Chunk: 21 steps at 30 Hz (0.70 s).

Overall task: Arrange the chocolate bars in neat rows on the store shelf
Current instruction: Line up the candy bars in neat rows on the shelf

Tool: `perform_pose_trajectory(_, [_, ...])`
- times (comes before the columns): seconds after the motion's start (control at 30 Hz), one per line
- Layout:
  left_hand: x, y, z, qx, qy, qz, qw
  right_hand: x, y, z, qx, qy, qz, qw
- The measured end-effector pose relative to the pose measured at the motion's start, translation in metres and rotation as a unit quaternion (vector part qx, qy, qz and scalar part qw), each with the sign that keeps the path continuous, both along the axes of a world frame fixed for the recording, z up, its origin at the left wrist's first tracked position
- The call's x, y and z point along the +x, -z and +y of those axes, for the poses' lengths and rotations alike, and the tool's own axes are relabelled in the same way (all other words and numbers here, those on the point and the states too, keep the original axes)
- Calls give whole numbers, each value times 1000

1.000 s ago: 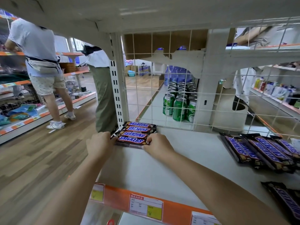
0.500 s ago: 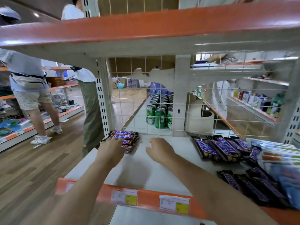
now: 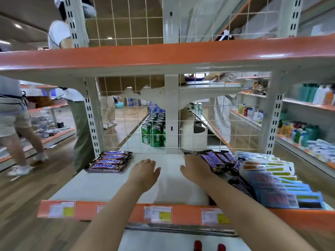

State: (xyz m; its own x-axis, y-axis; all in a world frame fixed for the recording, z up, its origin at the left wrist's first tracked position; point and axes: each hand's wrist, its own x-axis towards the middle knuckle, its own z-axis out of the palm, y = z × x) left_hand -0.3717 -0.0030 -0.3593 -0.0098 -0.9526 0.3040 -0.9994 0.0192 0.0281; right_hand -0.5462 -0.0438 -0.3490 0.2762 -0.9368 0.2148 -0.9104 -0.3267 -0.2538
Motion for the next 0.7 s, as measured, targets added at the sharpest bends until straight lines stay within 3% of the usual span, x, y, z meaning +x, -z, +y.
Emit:
perform_pose_trajectory(0.27, [-21,1,-7,14,14,-4,1000,-54,0,-16,-32,139,27,989])
perform_pose_trajectory(0.7, [-6,14,-19,28,-11,-16,999,-47,15,-40,36,195,57,979])
